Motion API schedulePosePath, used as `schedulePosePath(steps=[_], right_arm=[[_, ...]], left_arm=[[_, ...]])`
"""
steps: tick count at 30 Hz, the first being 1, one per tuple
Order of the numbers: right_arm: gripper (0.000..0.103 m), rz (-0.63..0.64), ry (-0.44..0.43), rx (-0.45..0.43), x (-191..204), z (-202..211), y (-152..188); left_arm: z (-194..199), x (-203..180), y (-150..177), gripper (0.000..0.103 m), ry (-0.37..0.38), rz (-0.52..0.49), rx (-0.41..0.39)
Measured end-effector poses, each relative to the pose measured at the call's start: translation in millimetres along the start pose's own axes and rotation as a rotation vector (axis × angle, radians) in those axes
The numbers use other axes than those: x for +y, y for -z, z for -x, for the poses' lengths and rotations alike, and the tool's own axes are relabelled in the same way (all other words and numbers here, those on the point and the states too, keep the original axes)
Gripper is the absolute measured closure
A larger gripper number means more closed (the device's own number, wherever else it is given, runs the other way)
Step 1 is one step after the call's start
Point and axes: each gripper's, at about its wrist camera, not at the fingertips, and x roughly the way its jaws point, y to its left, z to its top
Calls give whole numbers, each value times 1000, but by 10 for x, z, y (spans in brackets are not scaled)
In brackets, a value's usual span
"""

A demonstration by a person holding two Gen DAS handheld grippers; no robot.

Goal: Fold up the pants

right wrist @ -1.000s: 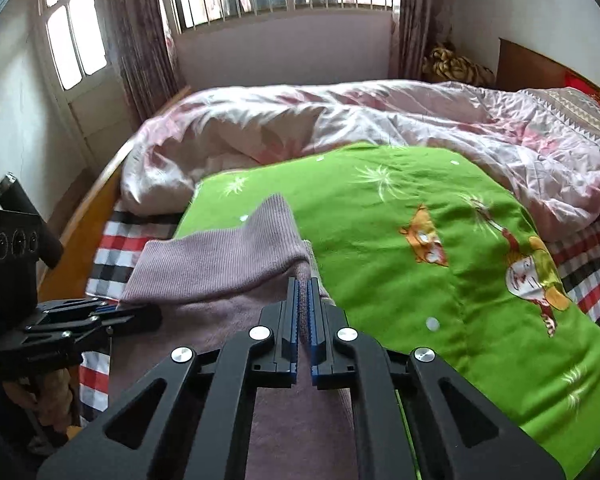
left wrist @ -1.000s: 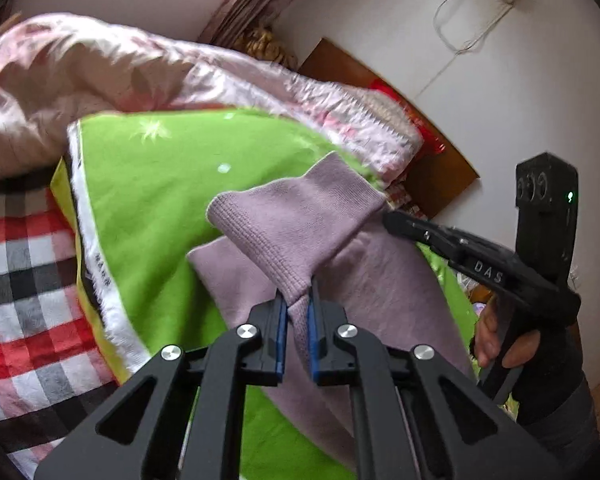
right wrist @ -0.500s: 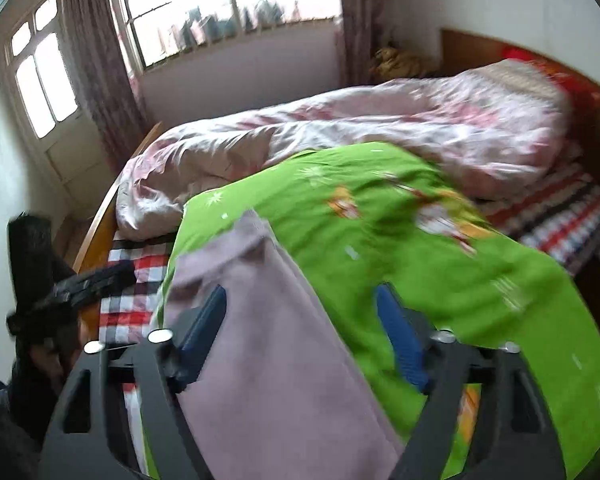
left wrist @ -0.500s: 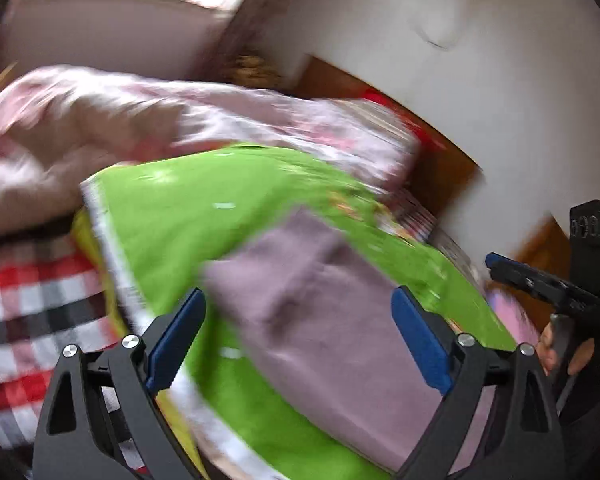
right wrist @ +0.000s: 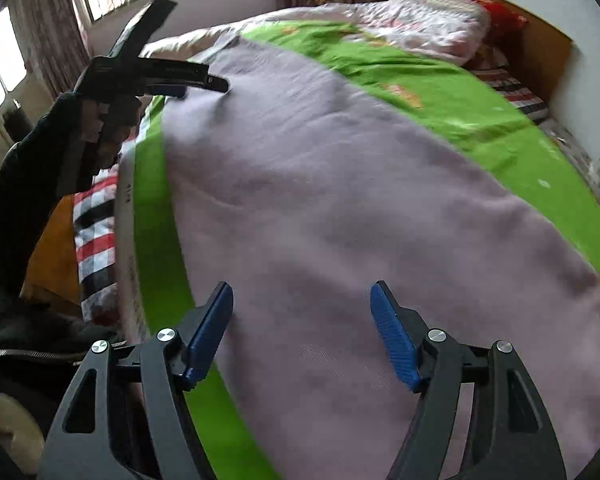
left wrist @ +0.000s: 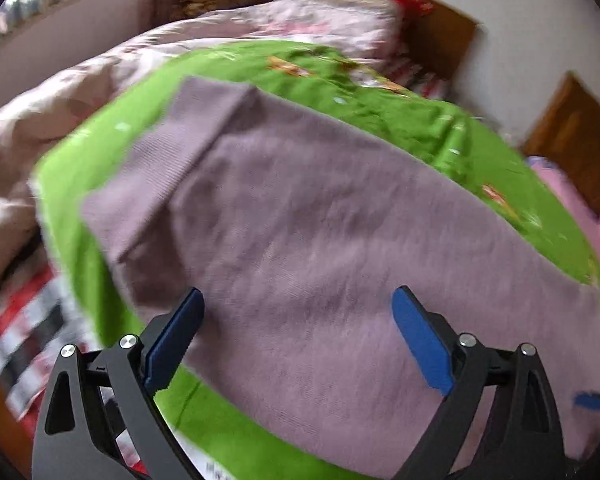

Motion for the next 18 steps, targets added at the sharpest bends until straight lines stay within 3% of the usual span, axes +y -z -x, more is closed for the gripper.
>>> schedulePosePath(steps=[3, 5, 8, 10, 12, 13, 14, 17, 18], right_arm=[[31, -88, 69, -98, -398, 362, 105], [31, -168, 146, -122, -731, 483, 189], [29, -277, 187, -142, -1245, 545, 319], [28, -361, 221, -88, -1600, 484, 442], [26, -423, 223, -69, -1877, 433, 593], [26, -467, 228, -55, -2015, 409, 685], [26, -517, 251, -37, -2136, 420, 783], [25, -569, 236, -124, -2184, 739, 982], [20, -574, 257, -169, -2152, 946, 1083]], left_arm=[[384, -510, -95, 8, 123, -102, -100], [546, -1141, -95, 7, 244, -254, -117], [450, -2110, 87, 6, 380, -490, -57], [186, -2511, 194, 6, 418, -538, 40], [-80, -2755, 305, 6, 393, -570, 100], [-261, -2842, 344, 7, 327, -583, 107], [-311, -2878, 359, 4, 289, -597, 66], [-241, -2969, 385, 5, 213, -576, 37], [-149, -3001, 381, 6, 185, -560, 5]])
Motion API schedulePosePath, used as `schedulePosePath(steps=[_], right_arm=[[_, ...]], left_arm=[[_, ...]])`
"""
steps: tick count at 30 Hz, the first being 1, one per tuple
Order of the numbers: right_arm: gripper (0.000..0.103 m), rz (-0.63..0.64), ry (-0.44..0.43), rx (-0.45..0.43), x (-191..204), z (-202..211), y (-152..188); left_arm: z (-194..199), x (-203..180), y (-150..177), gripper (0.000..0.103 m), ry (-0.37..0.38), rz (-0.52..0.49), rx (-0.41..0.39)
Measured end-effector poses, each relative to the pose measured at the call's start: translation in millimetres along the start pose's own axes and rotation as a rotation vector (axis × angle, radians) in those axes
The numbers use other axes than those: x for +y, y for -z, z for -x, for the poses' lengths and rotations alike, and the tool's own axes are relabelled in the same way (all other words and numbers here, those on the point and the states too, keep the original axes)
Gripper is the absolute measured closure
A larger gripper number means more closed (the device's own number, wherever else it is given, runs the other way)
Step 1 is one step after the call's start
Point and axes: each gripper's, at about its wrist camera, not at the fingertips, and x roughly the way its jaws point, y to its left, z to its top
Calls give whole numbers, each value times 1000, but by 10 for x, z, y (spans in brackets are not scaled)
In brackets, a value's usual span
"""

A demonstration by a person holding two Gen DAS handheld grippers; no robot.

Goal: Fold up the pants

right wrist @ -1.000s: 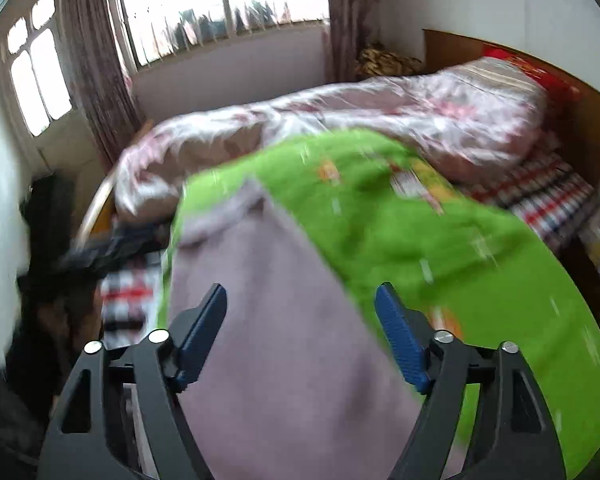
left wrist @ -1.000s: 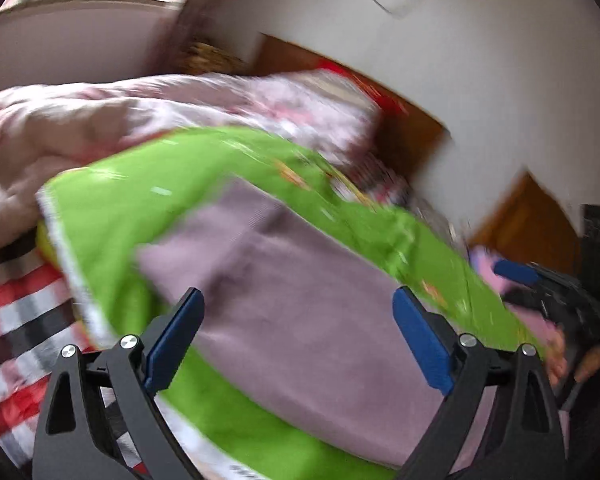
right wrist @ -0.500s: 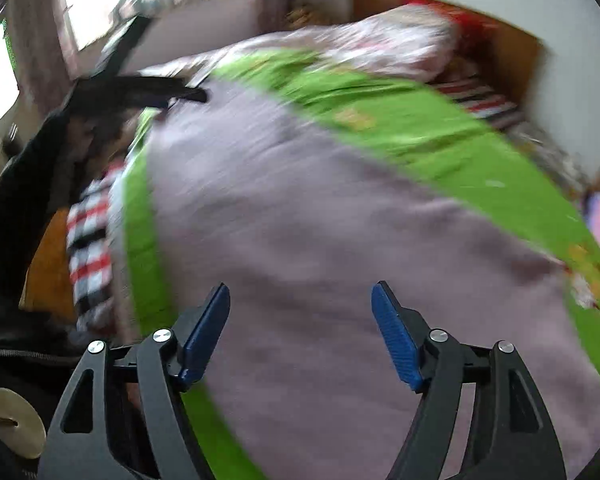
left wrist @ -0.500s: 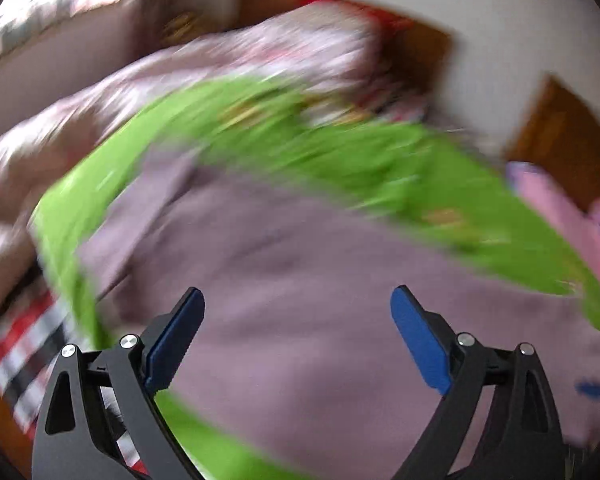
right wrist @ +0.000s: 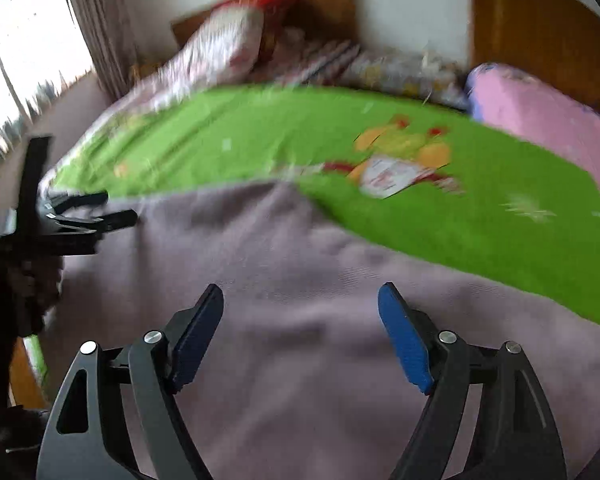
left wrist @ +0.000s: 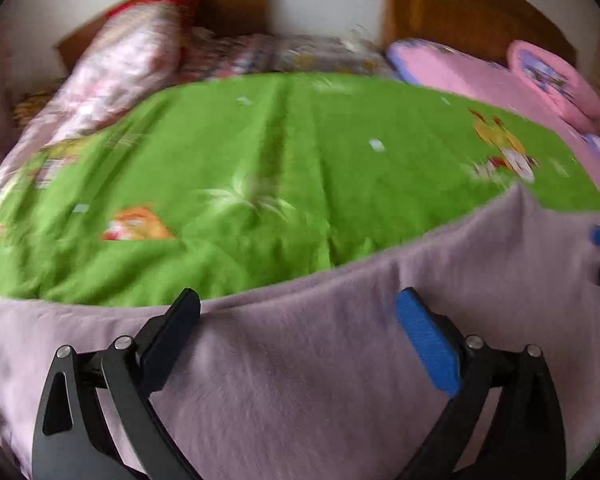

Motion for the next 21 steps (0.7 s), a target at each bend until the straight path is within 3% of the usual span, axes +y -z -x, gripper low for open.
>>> schedulePosePath(steps=[2, 3, 7, 9, 11, 13, 15, 18, 21], right_arm=[[15, -6, 25, -59, -103, 286, 88], [15, -6, 46, -77, -195, 430, 161], [15, -26, 161, -11, -624, 536, 369], [15, -104, 194, 57, -906, 459, 490], [15, -177, 171, 86, -1152, 421, 631], [15, -229, 111, 9, -1232, 653, 714], [15, -240, 172, -62, -1233, 939, 811], [15, -285, 159, -196, -1209, 1412, 1064], [15, -383, 167, -256, -1326, 1589, 1286]], left_arm=[[284, -281, -44, 5, 39, -36, -88], [418, -524, -67, 5, 107, -76, -128], [461, -1453, -62, 2, 303, -290, -125], [304, -1821, -42, 2, 286, -361, -110], [33, -2035, -3, 2, 274, -358, -40], [-57, -2007, -62, 1, 306, -319, -12], [-6, -1972, -96, 2, 329, -315, -12], [117, -2036, -50, 2, 282, -351, -17], [34, -2050, -6, 1, 273, -349, -16]])
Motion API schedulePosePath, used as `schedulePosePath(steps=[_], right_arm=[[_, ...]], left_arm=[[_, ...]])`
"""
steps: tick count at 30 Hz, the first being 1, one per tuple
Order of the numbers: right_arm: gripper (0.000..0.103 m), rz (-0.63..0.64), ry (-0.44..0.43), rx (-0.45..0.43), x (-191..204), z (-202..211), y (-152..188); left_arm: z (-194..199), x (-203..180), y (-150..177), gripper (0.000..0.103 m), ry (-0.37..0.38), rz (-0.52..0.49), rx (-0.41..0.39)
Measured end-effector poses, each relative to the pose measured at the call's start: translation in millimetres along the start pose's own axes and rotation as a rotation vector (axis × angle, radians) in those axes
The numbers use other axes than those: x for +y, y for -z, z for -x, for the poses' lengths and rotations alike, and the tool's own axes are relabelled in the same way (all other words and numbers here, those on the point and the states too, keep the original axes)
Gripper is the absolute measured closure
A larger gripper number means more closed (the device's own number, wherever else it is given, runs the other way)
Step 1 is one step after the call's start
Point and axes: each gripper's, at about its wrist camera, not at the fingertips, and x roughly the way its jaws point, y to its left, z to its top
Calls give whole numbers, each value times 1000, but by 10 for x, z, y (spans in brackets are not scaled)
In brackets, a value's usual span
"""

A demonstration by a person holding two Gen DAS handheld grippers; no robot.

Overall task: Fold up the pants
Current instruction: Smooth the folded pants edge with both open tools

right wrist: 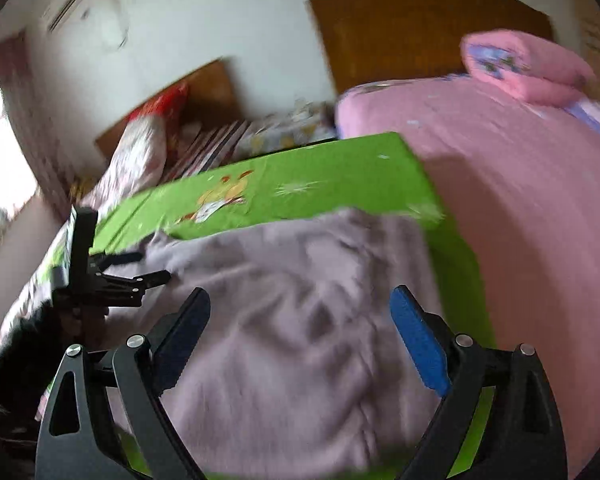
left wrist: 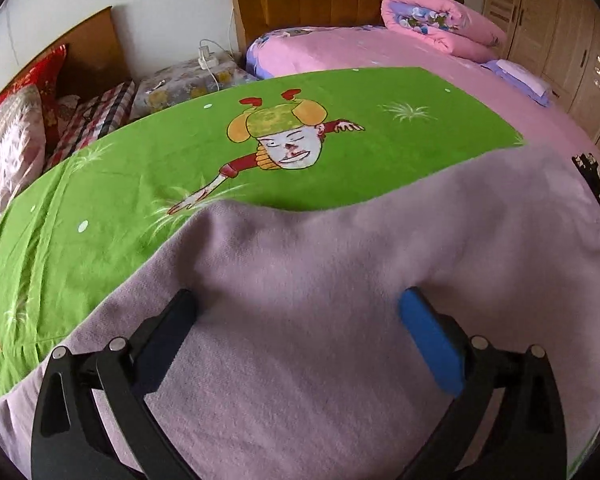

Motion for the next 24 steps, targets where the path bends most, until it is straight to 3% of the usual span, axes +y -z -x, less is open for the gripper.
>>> schedulePosePath(steps=[2, 5, 9, 11, 16, 17, 18, 19, 21, 24], right_arm=[[15, -120, -11, -11, -208, 123, 151], [15, -307, -72, 41, -534, 286, 484], [15, -418, -188, 93, -583, 206, 766], [15, -440, -229, 109, -560, 30, 772], [13, -434, -209, 98, -466, -292, 503], [19, -446, -211, 86, -473, -317, 474], [52, -454, -196, 83, -485, -323, 465], [64, -447, -155, 70, -488, -294, 447], [68, -390, -156, -7, -413, -125, 405], [71, -249, -26, -70, -136, 67, 348]], left_arm=[[0, 34, -7, 1, 2, 2, 0], [-177, 63, 52, 1, 2, 0, 0], [-259, 113, 28, 1, 2, -1, 1], [-251, 112, 31, 1, 2, -2, 1], [-295, 147, 8, 1, 2, 0, 1], [-291, 146, 8, 1, 3, 1, 1], [-296, 152, 8, 1, 3, 1, 2], [-290, 150, 10, 1, 3, 1, 1], [-282, 140, 9, 1, 1, -1, 1], [-288, 147, 8, 1, 0, 0, 1]])
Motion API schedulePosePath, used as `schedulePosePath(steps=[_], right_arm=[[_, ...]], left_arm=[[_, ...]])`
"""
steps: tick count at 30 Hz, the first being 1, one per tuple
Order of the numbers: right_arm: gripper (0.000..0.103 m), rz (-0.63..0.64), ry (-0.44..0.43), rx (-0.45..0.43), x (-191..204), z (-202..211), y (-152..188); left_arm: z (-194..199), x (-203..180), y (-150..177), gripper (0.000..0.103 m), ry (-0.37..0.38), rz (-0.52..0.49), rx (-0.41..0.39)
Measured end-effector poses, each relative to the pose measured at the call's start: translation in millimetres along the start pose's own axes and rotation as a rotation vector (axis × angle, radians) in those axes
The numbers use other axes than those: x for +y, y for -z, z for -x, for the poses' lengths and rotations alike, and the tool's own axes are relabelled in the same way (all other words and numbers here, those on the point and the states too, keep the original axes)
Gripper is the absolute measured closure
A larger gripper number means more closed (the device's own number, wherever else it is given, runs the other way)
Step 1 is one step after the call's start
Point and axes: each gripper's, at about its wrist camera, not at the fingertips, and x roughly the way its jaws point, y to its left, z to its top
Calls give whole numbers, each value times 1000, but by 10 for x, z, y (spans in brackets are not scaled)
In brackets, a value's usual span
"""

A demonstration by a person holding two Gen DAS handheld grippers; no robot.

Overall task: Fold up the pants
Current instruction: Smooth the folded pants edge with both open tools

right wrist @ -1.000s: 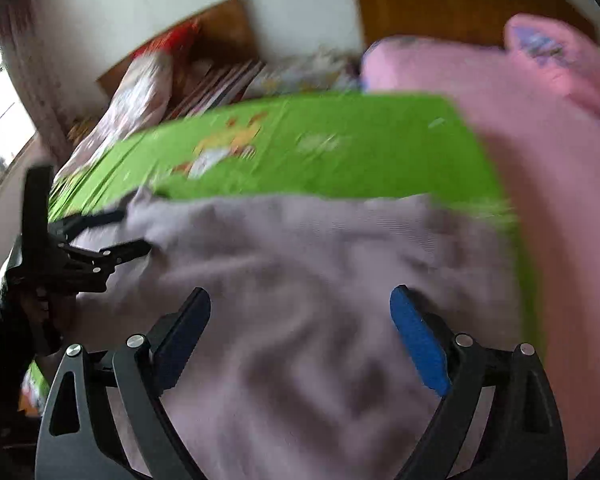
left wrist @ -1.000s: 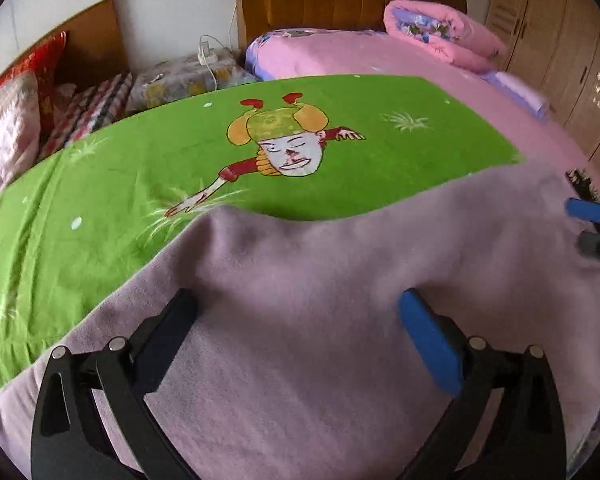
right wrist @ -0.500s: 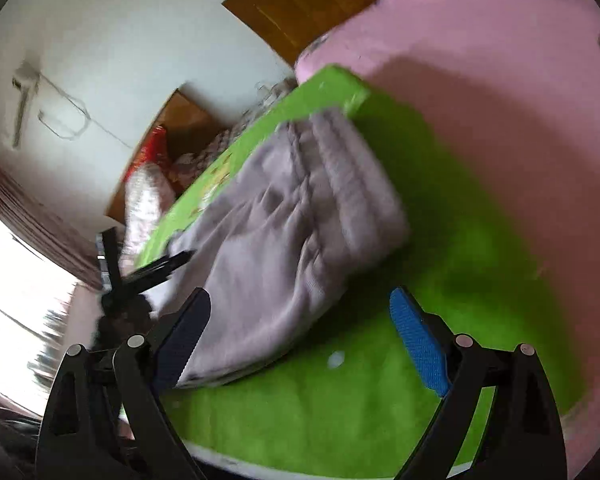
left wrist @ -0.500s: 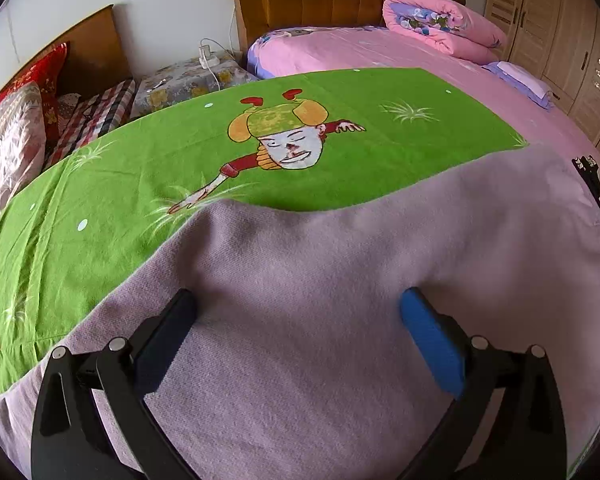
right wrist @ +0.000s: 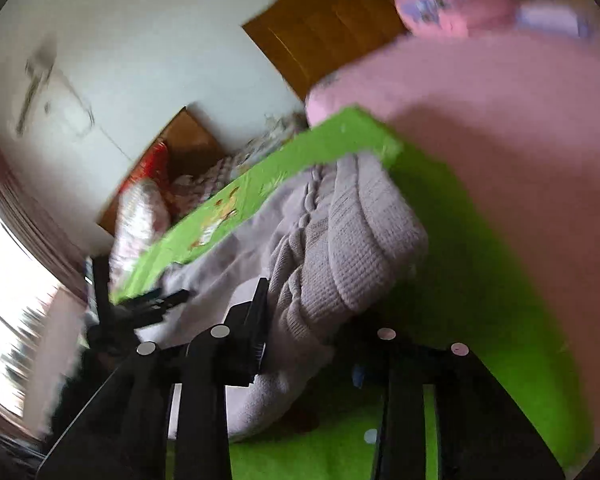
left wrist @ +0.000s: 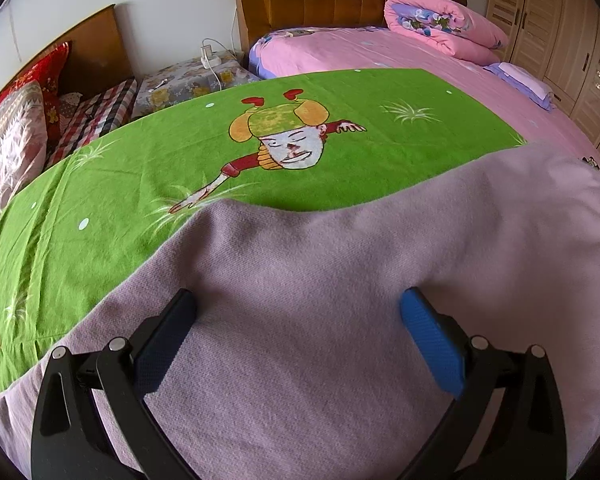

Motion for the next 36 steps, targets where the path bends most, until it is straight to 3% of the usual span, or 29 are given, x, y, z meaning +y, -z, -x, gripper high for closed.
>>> schedulePosePath(steps=[2, 4, 6, 8, 9, 10, 12, 14, 17, 21, 26, 33, 36], right_arm=[[71, 43, 78, -10, 71, -15, 42], [72, 62, 154, 35, 15, -150, 125], [71, -4, 142, 76, -125, -248, 201], [70, 6, 149, 105, -161, -283, 198], [65, 4, 163, 114, -172, -257, 171], [50, -7, 163, 116, -182, -216, 145], [26, -27, 251, 59, -162, 25, 122], [26, 8, 313, -4, -62, 171, 30], [26, 103, 281, -29, 291, 176, -76], [26, 292, 192, 20, 1056, -225, -101], [21, 487, 57, 119, 2015, -829, -12], [17, 813, -115, 287, 3497, -1713, 666], [17, 882, -168, 381, 3876, -2070, 957]], left_arm=[[6, 1, -1, 1, 0, 0, 0], [3, -1, -2, 1, -1, 0, 0], [8, 1, -3, 1, 0, 0, 0], [1, 0, -2, 1, 1, 0, 0], [4, 8, 2, 1, 1, 1, 0], [9, 12, 0, 1, 3, 4, -1], [15, 33, 2, 2, 7, 14, -10], [85, 79, 18, 2, 13, 40, -35], [193, 194, 68, 2, 28, 104, -66], [418, 354, 199, 2, 29, 133, -95], [841, 826, 559, 2, -68, 181, -145], [1356, 1873, 1267, 2, -252, 372, -141], [1483, 2283, 1579, 2, -307, 471, -116]])
